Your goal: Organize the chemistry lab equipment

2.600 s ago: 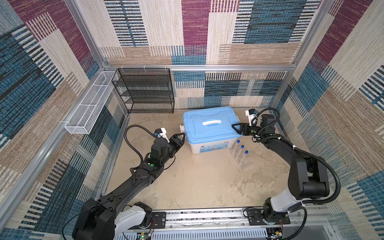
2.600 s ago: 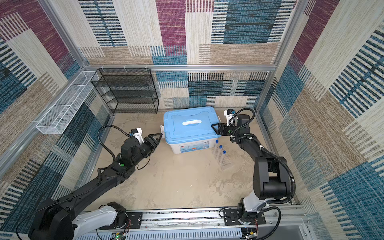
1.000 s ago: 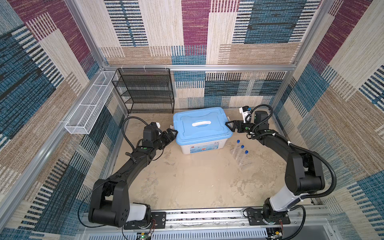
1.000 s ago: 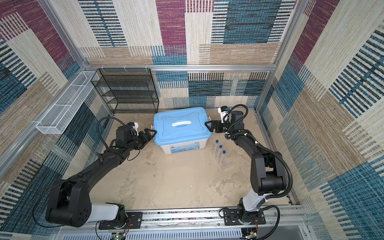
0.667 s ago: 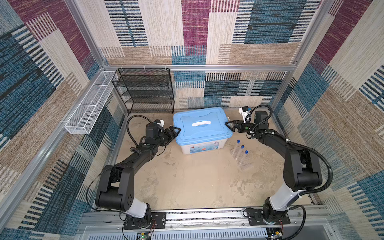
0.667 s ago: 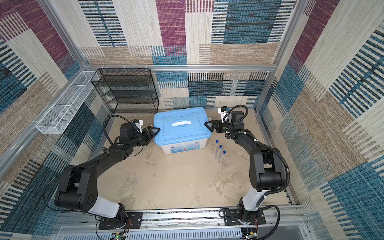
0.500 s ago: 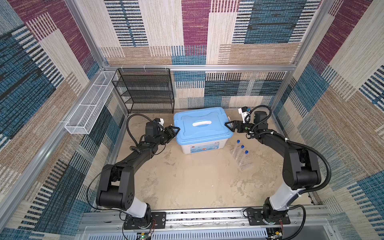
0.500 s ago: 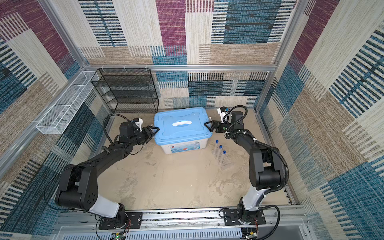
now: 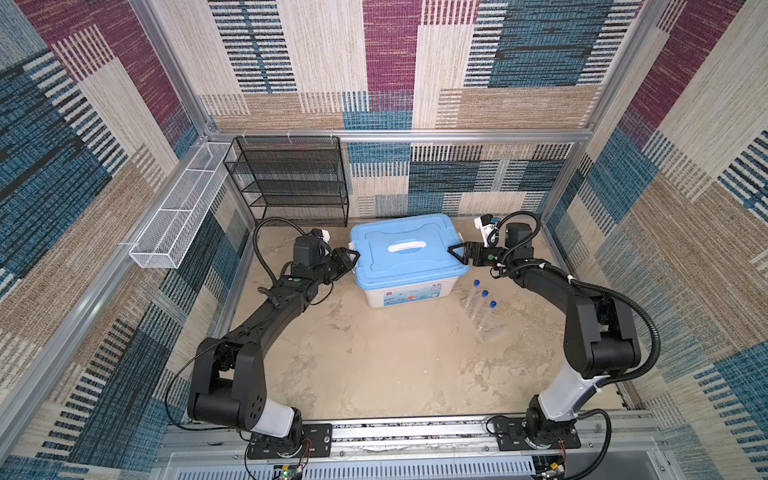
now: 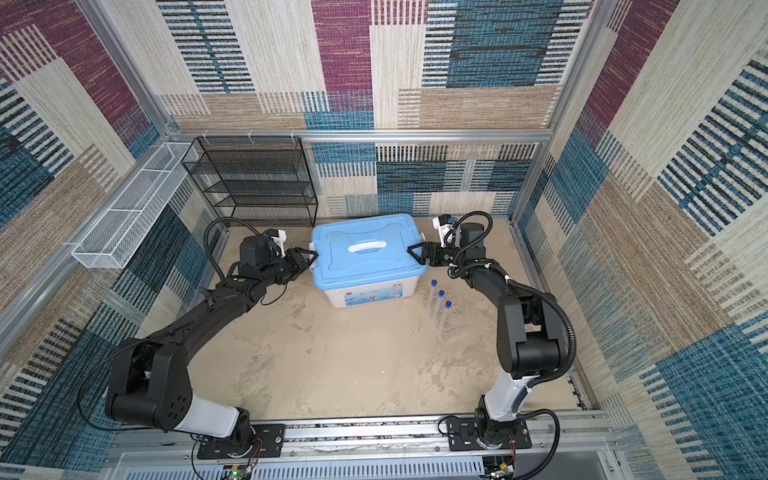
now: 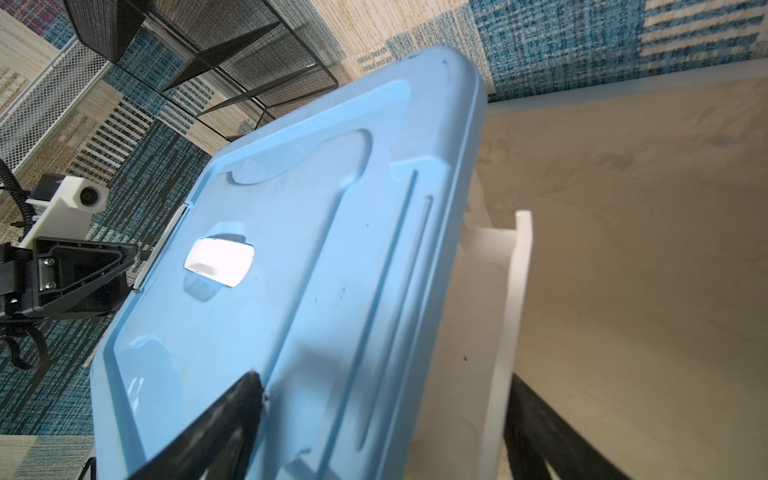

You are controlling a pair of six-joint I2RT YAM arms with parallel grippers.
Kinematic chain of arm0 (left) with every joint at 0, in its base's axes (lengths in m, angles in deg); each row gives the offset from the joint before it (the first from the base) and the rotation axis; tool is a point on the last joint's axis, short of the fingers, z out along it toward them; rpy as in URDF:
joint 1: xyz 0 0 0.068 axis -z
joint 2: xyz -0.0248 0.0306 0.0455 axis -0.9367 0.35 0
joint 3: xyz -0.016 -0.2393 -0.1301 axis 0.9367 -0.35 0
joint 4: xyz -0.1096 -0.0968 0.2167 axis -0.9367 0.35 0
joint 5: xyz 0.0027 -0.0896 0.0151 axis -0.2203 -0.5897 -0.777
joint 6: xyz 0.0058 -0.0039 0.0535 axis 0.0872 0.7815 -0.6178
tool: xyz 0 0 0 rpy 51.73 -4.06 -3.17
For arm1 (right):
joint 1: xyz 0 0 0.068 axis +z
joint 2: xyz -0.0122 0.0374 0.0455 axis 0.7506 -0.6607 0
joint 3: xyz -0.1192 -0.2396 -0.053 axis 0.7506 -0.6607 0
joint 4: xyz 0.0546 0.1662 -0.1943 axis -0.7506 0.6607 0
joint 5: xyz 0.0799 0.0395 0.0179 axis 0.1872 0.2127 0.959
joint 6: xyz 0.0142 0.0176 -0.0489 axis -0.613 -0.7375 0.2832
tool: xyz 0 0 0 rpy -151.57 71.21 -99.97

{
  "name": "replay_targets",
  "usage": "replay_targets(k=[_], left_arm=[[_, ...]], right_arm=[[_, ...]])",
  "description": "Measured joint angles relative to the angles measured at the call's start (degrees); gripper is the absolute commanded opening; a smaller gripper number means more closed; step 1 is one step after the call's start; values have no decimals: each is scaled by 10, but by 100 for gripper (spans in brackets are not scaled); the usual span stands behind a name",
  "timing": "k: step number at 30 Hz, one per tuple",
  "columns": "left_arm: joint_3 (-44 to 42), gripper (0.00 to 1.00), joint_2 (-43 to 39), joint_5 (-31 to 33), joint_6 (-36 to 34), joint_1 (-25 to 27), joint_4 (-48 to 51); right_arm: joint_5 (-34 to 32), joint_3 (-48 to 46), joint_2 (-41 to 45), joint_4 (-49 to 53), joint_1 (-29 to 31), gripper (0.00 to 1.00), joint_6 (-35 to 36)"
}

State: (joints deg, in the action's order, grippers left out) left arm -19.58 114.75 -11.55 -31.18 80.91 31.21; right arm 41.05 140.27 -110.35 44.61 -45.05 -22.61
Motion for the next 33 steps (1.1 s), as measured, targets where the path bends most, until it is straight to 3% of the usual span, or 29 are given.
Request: replay_targets(k=[4,11,20,33], left_arm=[[9,39,0,14,-6,7,14],[29,37,2,48,-17,25,42],[38,48,1,61,-26,31,56],[37,50,-16,57,-44,34,69]], right_arm=[[-10,0,3,3,1,88,0],[-45,9,3,14,12,86,0],[-66,12,16,28,15,96,15],[9,19,-12,12,-21,100,-7]])
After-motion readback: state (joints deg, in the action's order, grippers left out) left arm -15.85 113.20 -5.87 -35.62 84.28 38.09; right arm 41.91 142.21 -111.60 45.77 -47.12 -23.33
